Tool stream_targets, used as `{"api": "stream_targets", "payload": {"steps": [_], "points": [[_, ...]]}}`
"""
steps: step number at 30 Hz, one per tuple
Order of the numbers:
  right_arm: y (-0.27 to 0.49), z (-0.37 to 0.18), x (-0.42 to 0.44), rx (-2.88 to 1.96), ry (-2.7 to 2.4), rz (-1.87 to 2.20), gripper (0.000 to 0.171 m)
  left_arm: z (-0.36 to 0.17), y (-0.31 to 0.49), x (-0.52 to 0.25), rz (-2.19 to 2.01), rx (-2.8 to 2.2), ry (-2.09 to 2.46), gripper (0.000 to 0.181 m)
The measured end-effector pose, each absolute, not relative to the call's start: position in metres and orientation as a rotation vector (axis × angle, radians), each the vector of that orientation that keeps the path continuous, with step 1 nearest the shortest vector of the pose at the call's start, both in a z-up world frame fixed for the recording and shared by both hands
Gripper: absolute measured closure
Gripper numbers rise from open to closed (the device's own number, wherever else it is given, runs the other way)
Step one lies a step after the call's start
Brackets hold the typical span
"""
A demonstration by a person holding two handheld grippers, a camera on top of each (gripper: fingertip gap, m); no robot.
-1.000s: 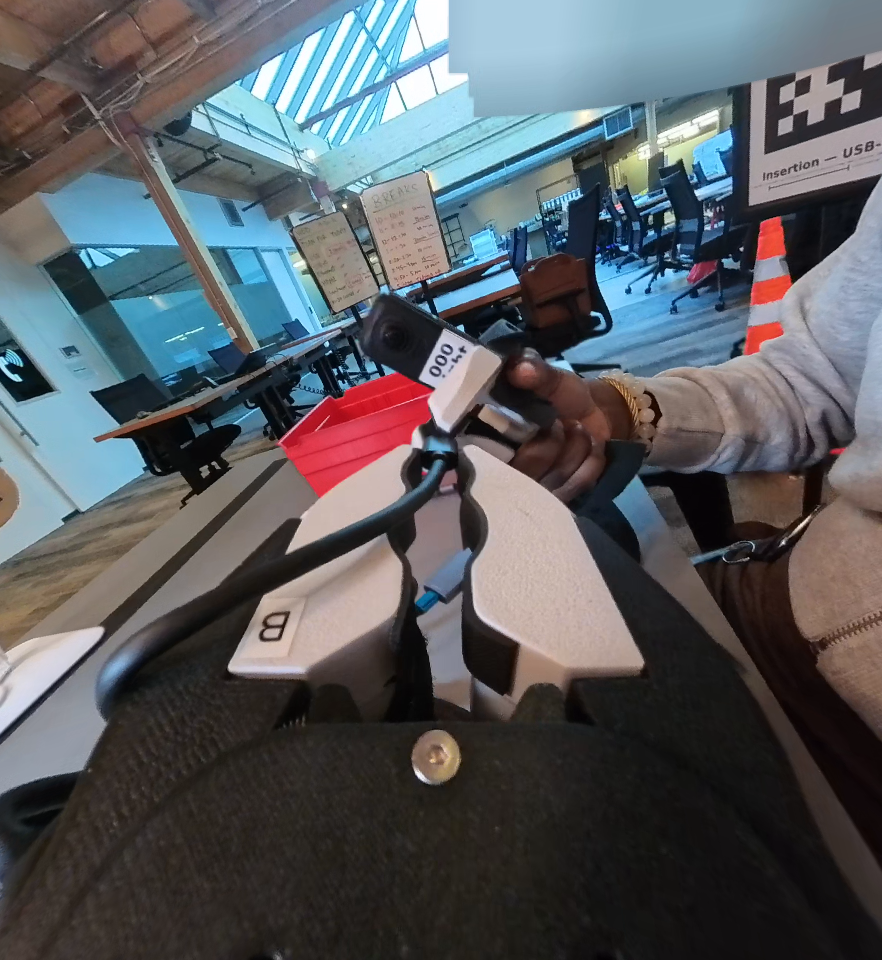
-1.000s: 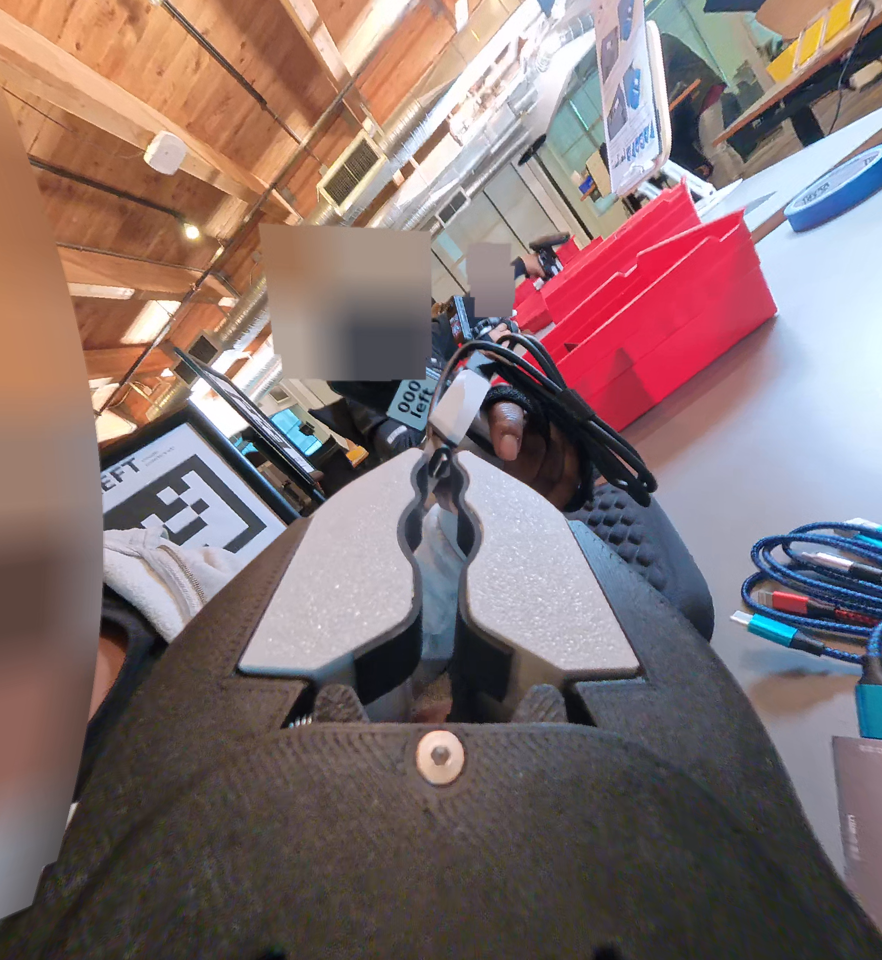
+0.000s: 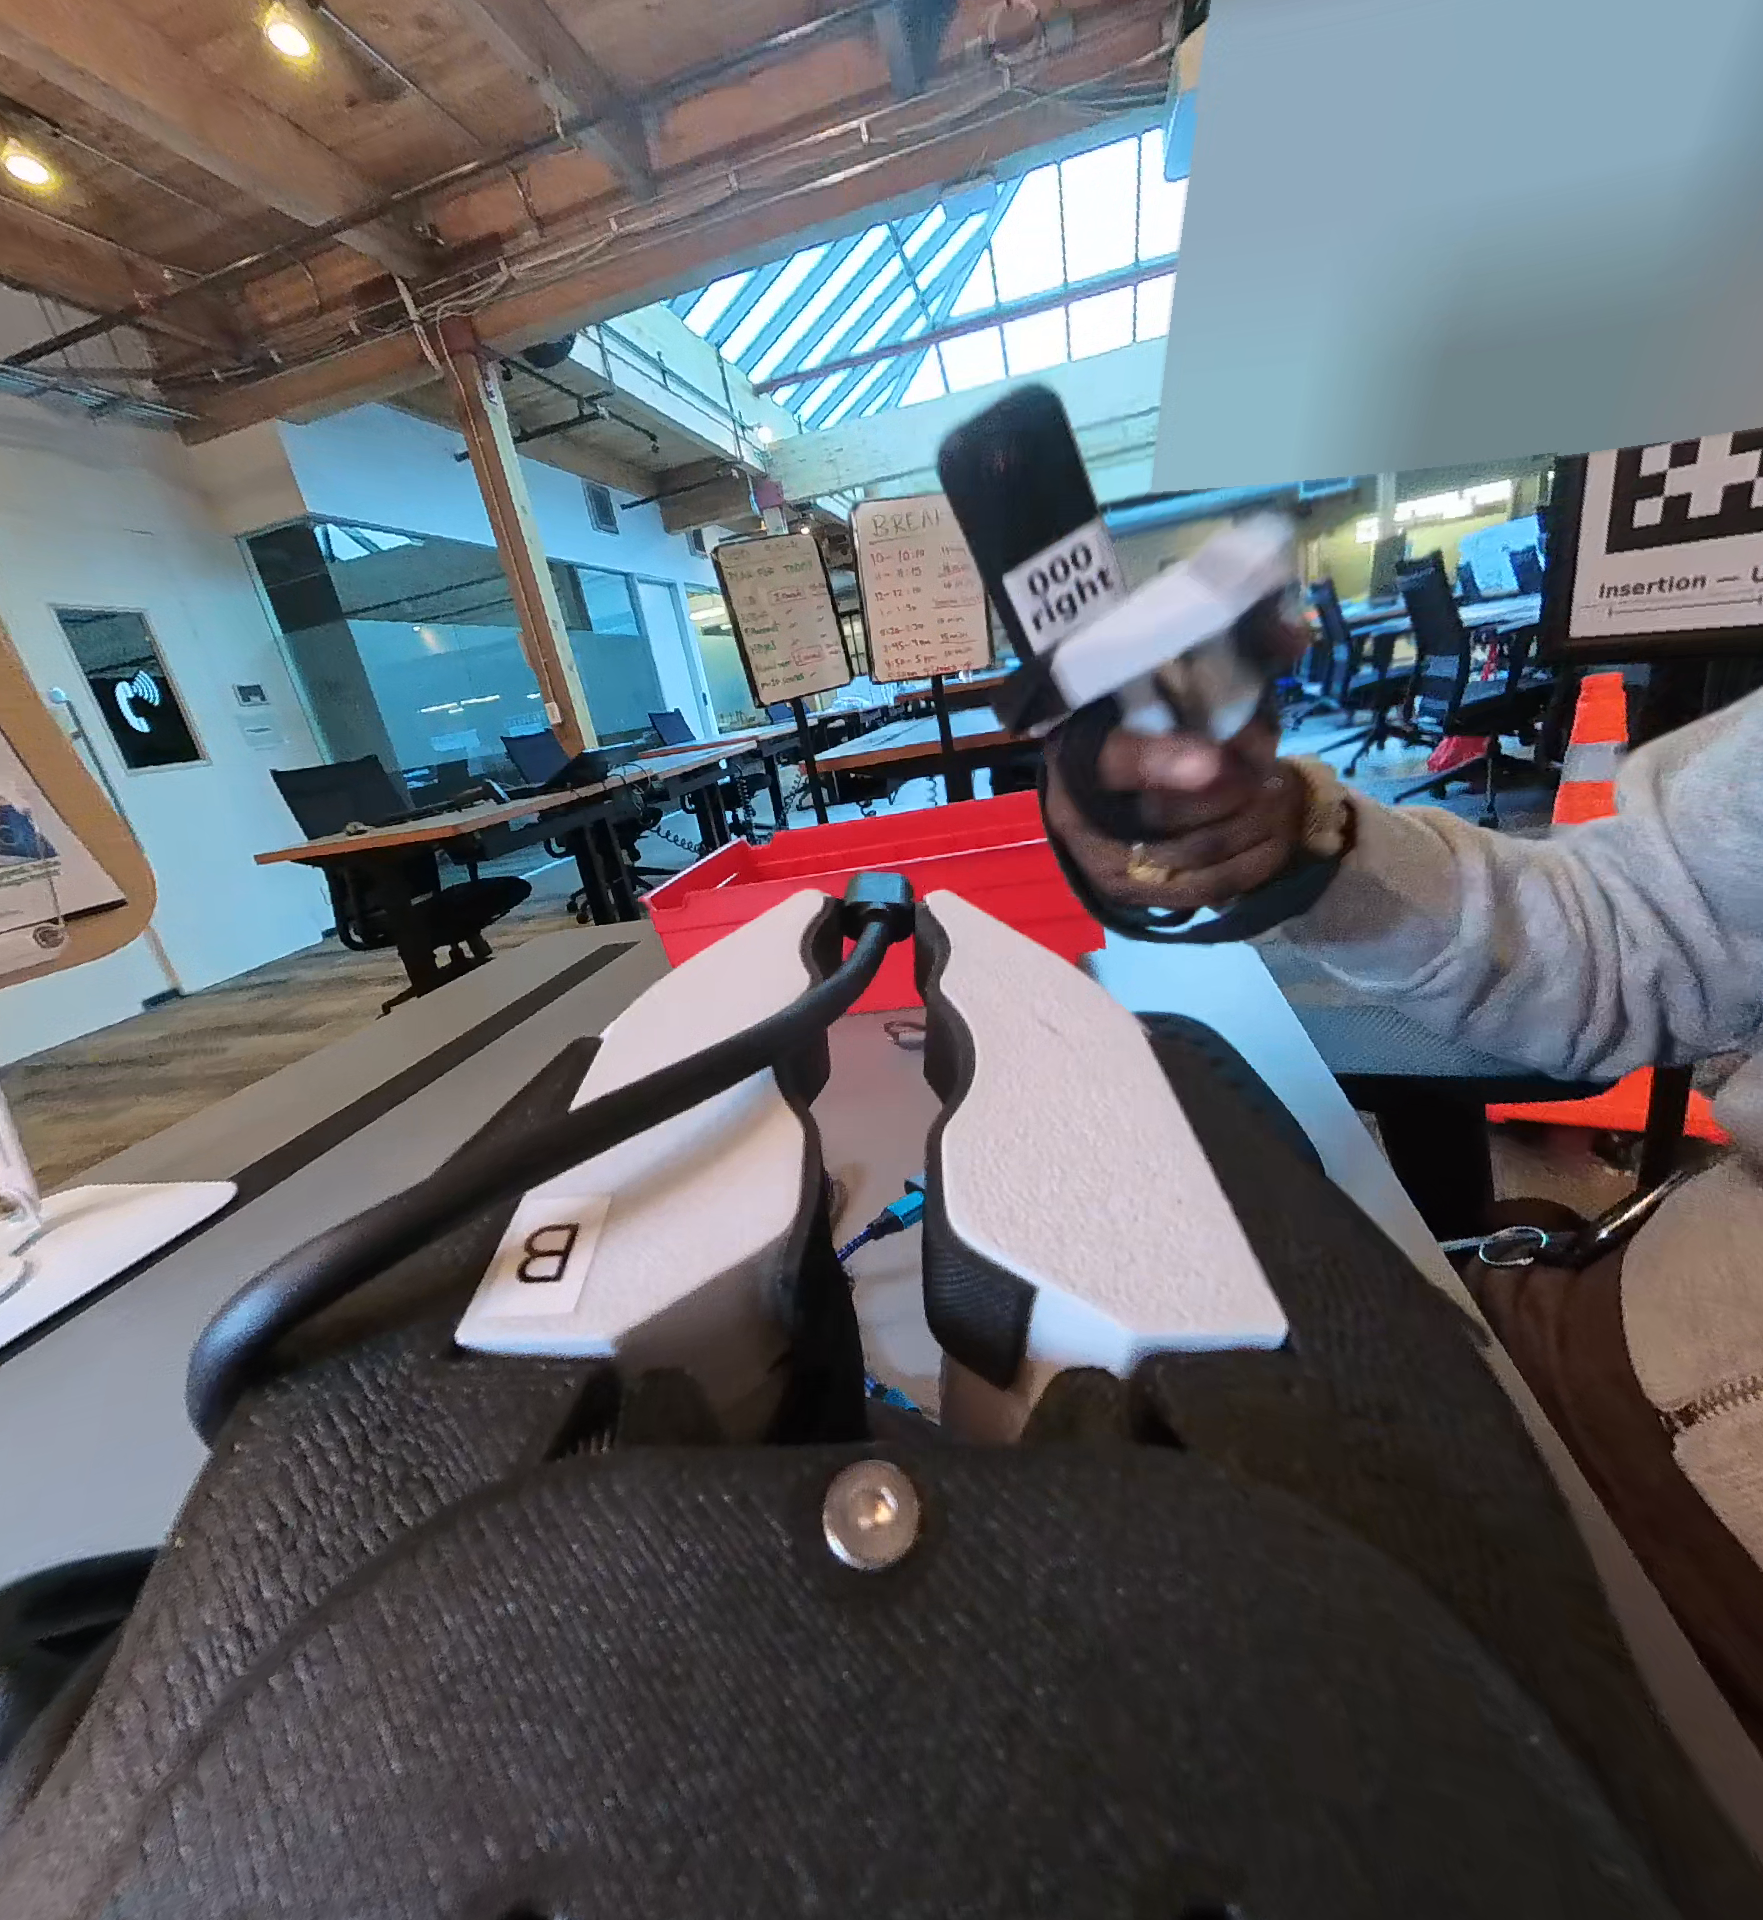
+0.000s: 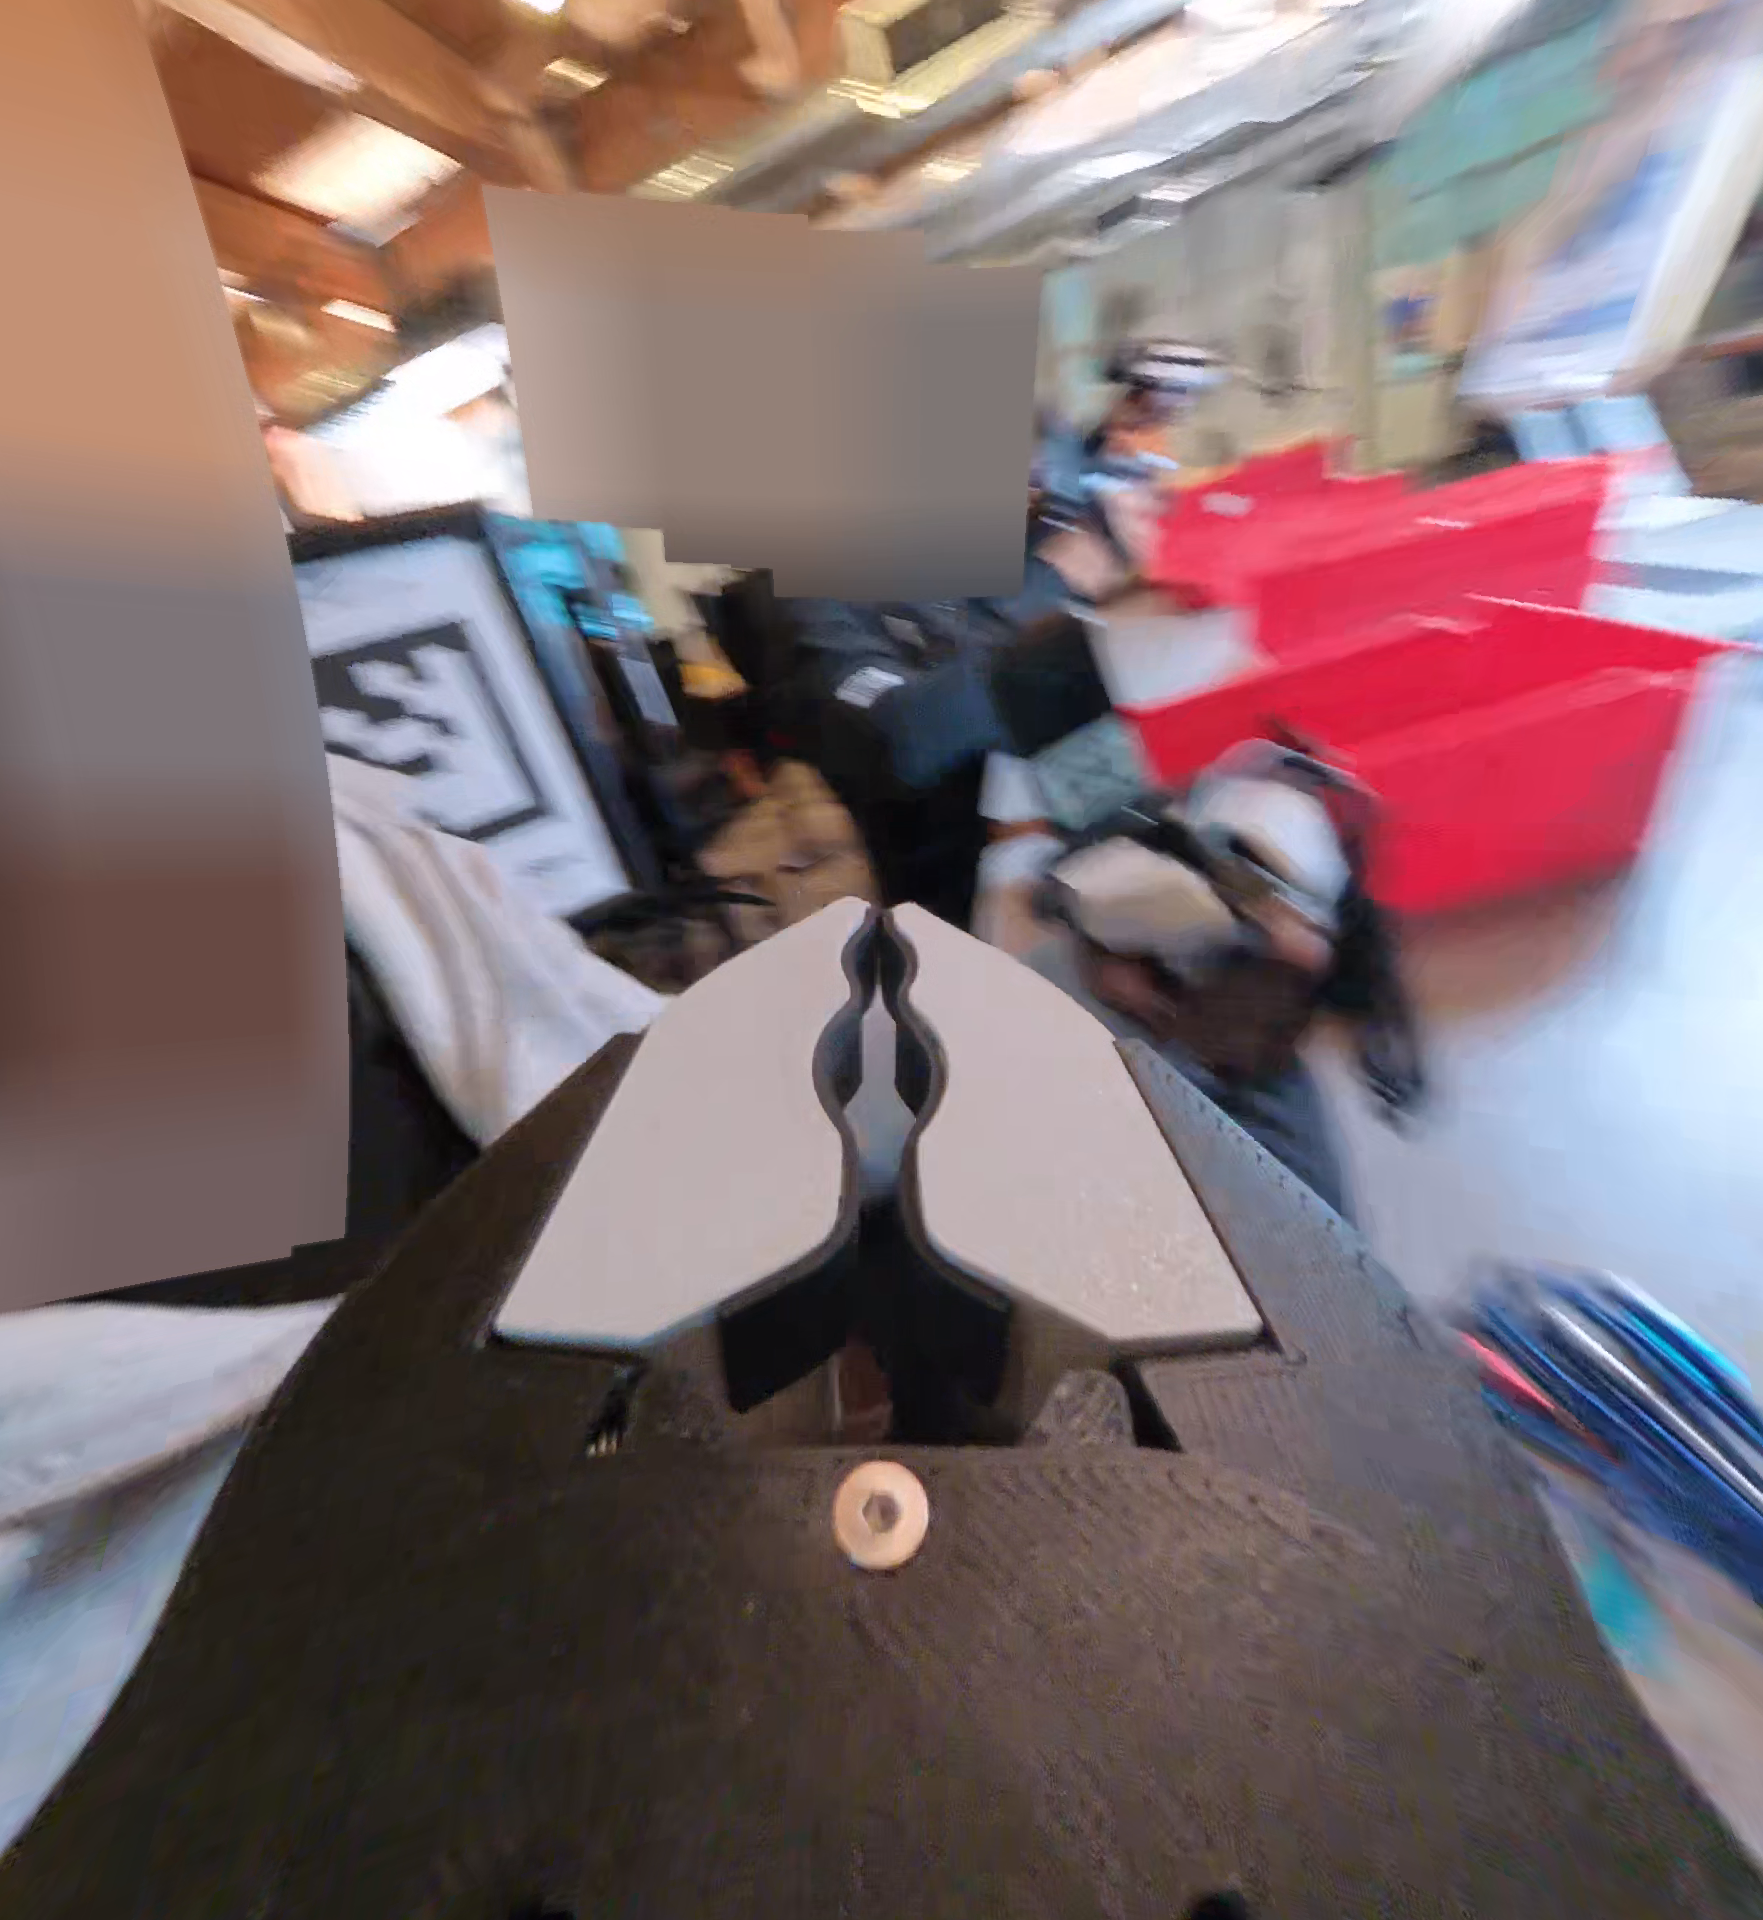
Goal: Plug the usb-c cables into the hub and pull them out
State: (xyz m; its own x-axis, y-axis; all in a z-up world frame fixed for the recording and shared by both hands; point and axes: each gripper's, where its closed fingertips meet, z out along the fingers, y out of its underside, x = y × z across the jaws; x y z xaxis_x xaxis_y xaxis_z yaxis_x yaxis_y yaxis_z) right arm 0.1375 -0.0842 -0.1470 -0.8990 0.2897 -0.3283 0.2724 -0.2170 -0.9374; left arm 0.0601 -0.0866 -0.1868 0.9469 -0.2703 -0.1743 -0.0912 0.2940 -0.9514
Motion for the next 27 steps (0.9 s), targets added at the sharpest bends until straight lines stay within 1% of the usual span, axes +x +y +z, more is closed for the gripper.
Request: {"api": "stream_targets", "payload": {"steps": [1,3,5,7,10,12,15,17,20,21,23,26,27], "points": [[-0.061,-0.161,0.133,-0.798,-1.939,2.212,0.171,-0.186,-0.088,0.059,-0.129,-1.267,0.322,0.167],[-0.02,-0.186,0.135,-0.955,-1.947,2.029,0.171,-0.186,-0.089,0.059,-0.137,-1.266,0.32,0.167],[0.013,-0.217,0.136,-1.142,-2.024,1.815,0.126,-0.187,-0.088,0.061,-0.145,-1.268,0.324,0.167],[0.03,-0.244,0.138,-1.273,-2.118,1.638,0.118,-0.188,-0.086,0.063,-0.149,-1.278,0.331,0.167],[0.033,-0.275,0.145,-1.334,-2.316,1.405,0.115,-0.189,-0.084,0.066,-0.145,-1.285,0.343,0.167],[0.034,-0.292,0.145,-1.352,-2.455,1.276,0.115,-0.188,-0.084,0.07,-0.153,-1.287,0.356,0.167],[0.03,-0.303,0.14,-1.356,-2.626,1.236,0.115,-0.185,-0.083,0.082,-0.167,-1.282,0.388,0.167],[0.031,-0.312,0.136,-1.344,-2.733,1.136,0.115,-0.182,-0.083,0.091,-0.174,-1.273,0.409,0.167],[0.029,-0.326,0.131,-1.366,-2.865,1.009,0.119,-0.18,-0.081,0.101,-0.189,-1.263,0.43,0.167],[0.028,-0.332,0.129,-1.381,-2.889,0.978,0.122,-0.18,-0.08,0.102,-0.195,-1.261,0.433,0.167],[0.029,-0.335,0.123,-1.407,-2.888,0.96,0.134,-0.182,-0.079,0.103,-0.206,-1.263,0.43,0.167],[0.03,-0.334,0.122,-1.455,-2.85,0.994,0.141,-0.187,-0.077,0.101,-0.209,-1.27,0.417,0.167],[0.03,-0.332,0.12,-1.454,-2.807,1.001,0.15,-0.187,-0.076,0.1,-0.205,-1.271,0.411,0.167]]}}
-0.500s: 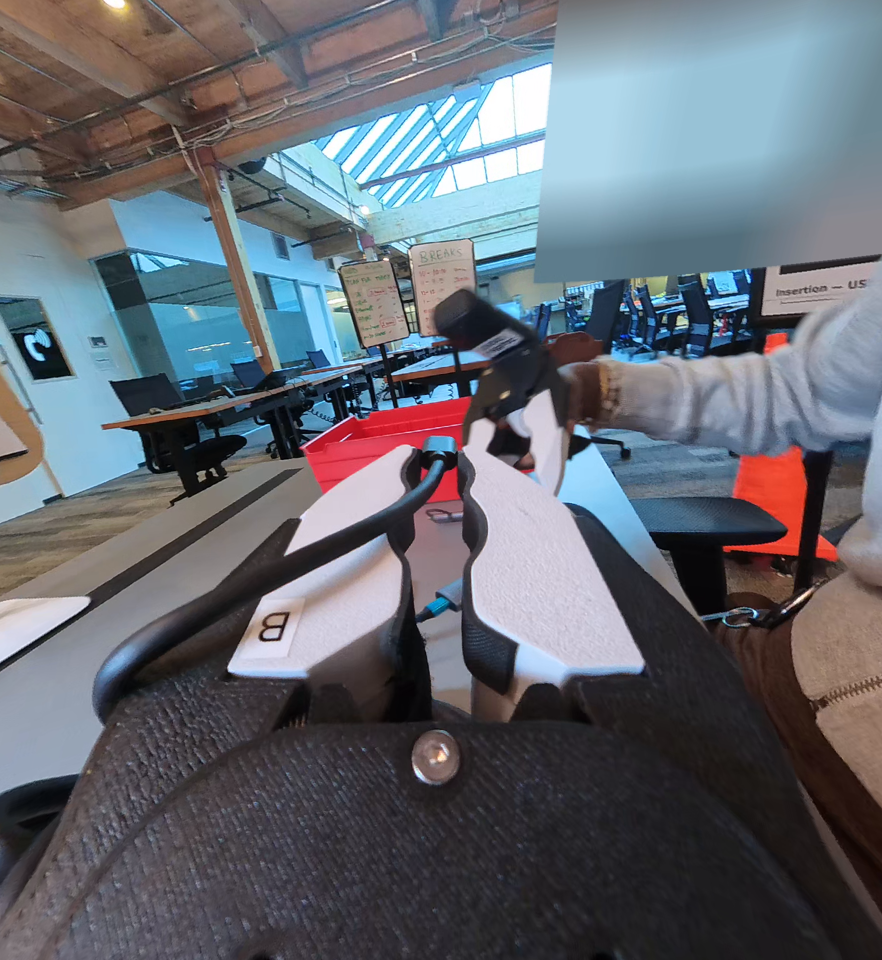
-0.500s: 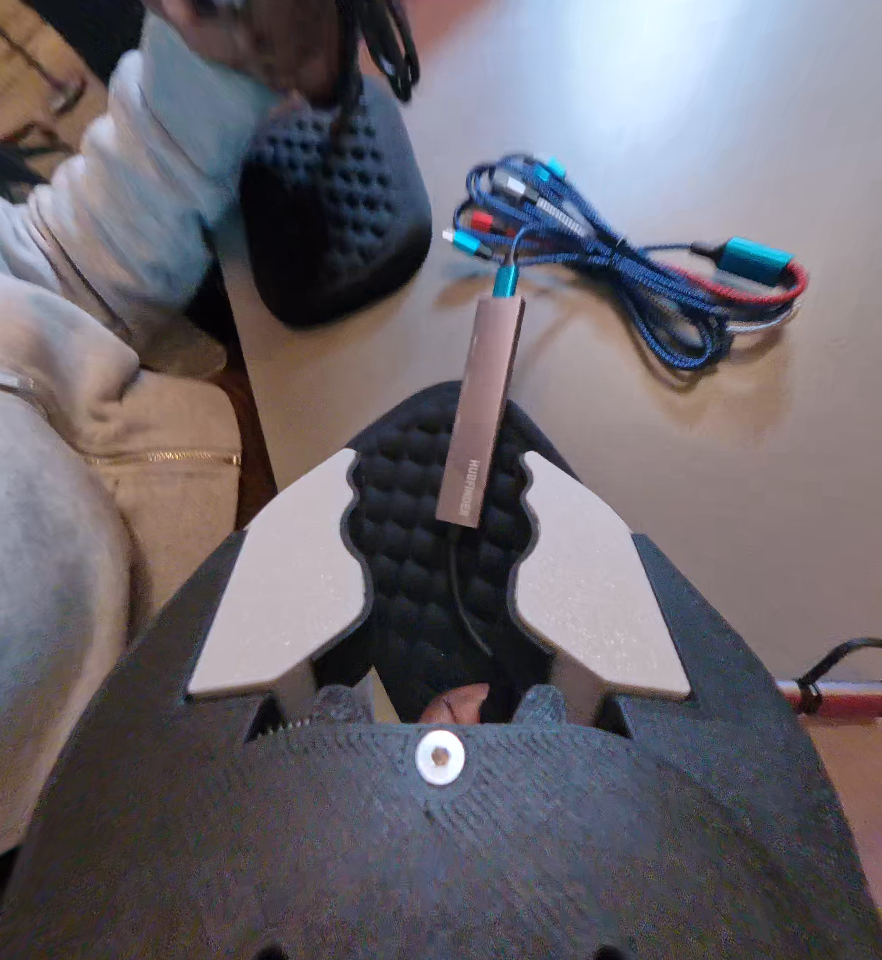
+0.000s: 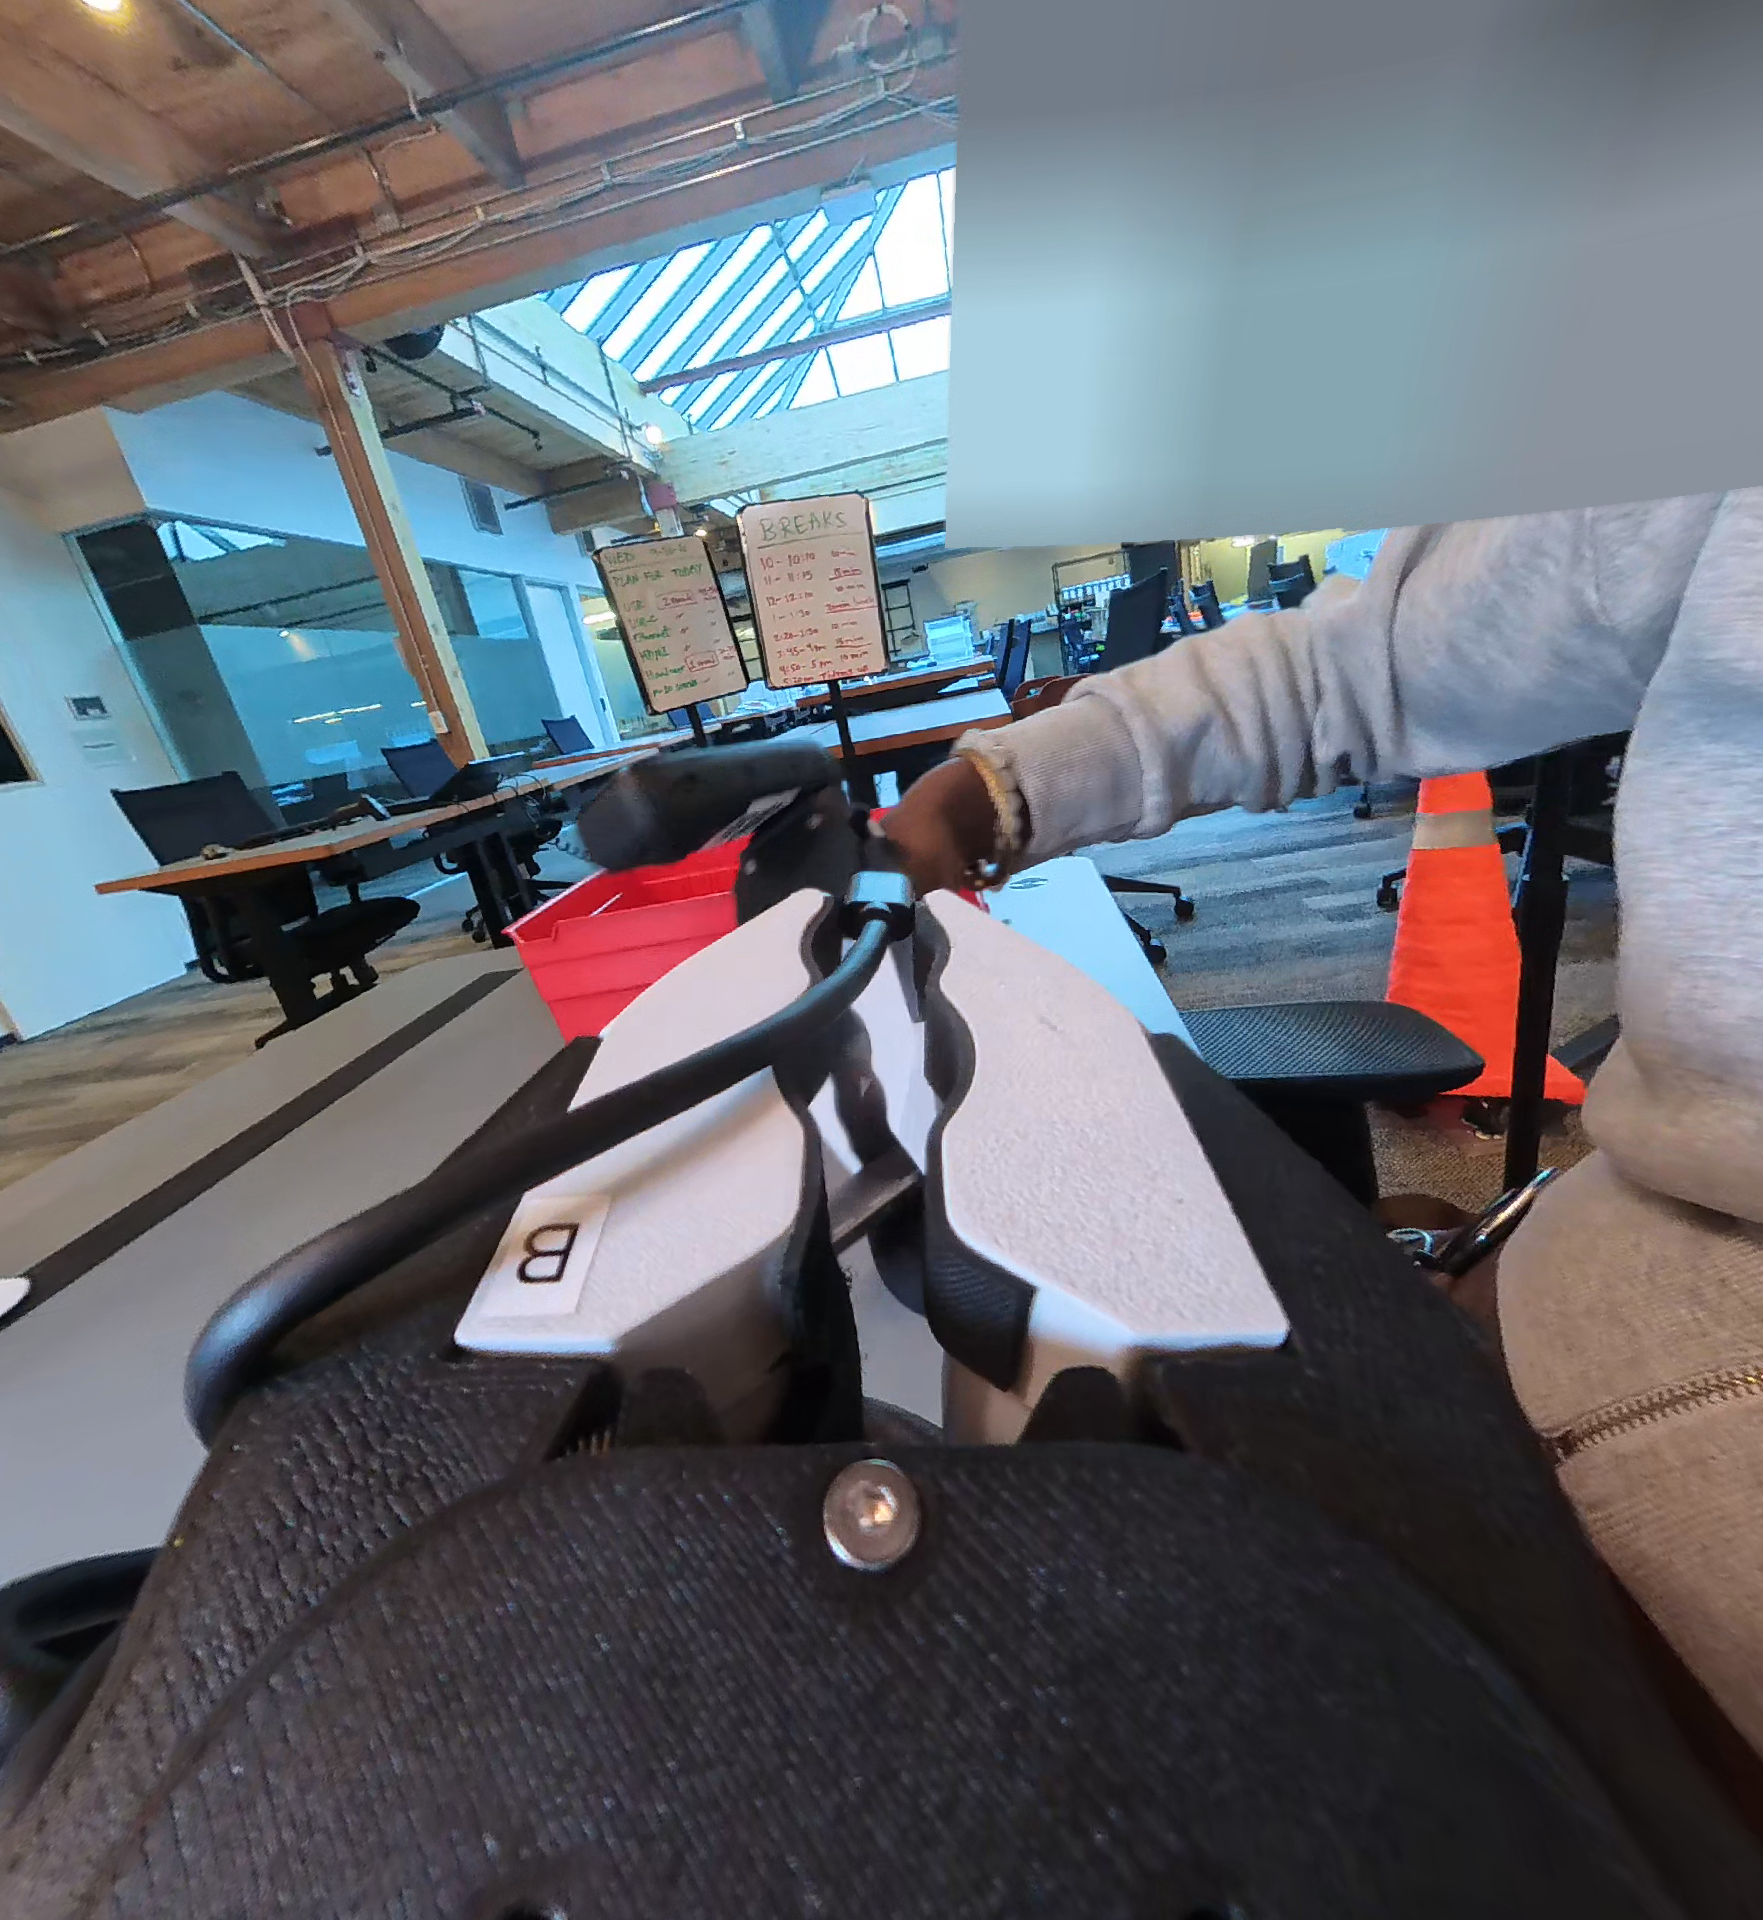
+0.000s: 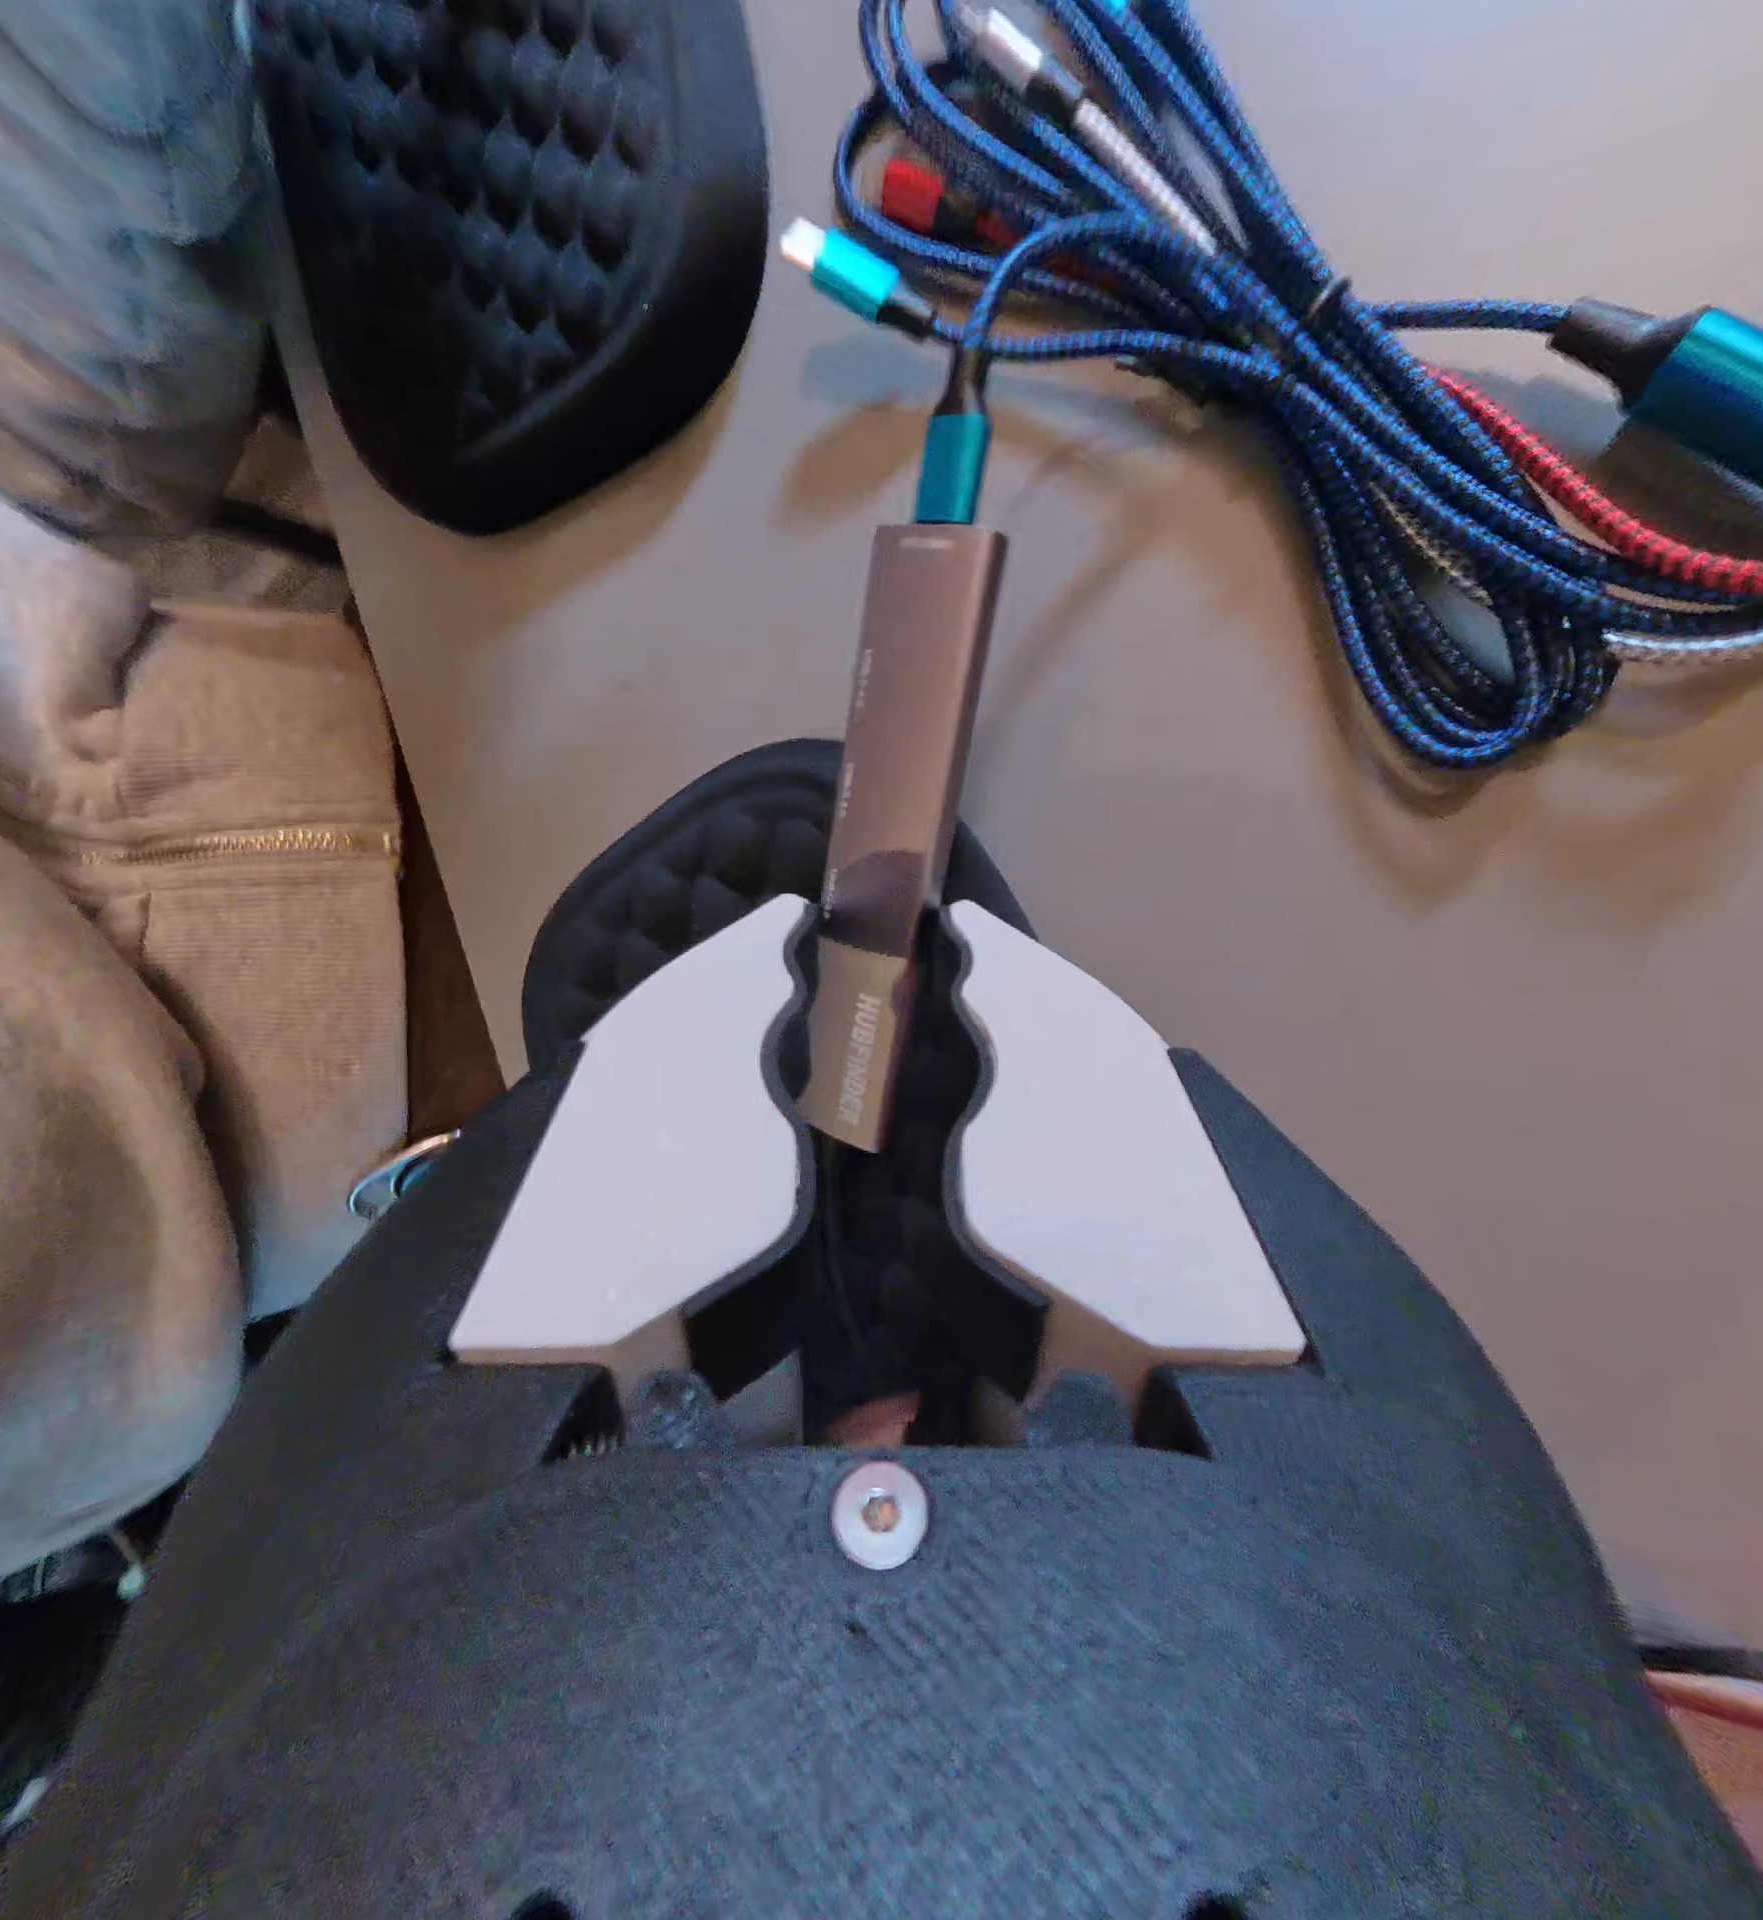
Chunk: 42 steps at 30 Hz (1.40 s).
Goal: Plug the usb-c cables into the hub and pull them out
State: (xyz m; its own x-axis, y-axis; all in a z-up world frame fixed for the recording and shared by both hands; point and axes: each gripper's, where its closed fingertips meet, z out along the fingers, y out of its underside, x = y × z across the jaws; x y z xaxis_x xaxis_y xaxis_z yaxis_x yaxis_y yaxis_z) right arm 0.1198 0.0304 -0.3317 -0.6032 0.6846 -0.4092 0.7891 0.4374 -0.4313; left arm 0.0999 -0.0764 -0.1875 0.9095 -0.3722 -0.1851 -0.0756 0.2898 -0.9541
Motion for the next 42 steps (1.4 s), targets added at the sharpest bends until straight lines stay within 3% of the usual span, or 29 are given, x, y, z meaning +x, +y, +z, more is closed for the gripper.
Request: {"api": "stream_targets", "payload": {"steps": [3,7,11,14,21,29,36,42], "points": [[0.029,-0.319,0.118,1.359,2.773,-0.894,0.152,-0.186,-0.077,0.1,-0.194,-1.263,0.401,0.167],[0.032,-0.316,0.129,1.168,3.546,-0.349,0.151,-0.186,-0.079,0.101,-0.156,-1.251,0.379,0.167],[0.023,-0.327,0.141,0.948,3.9,-0.069,0.152,-0.19,-0.082,0.105,-0.138,-1.245,0.363,0.167],[0.012,-0.326,0.149,0.83,3.966,-0.074,0.151,-0.193,-0.086,0.112,-0.134,-1.236,0.365,0.167],[-0.001,-0.329,0.154,1.328,3.367,-0.575,0.15,-0.196,-0.083,0.118,-0.151,-1.238,0.369,0.167],[0.0,-0.336,0.153,1.654,2.668,-0.632,0.147,-0.208,-0.075,0.127,-0.185,-1.267,0.391,0.168],[-0.005,-0.33,0.148,1.628,1.979,-0.858,0.155,-0.212,-0.072,0.129,-0.191,-1.282,0.402,0.167],[-0.004,-0.325,0.151,1.569,1.964,-0.955,0.162,-0.212,-0.073,0.126,-0.191,-1.275,0.394,0.168]]}}
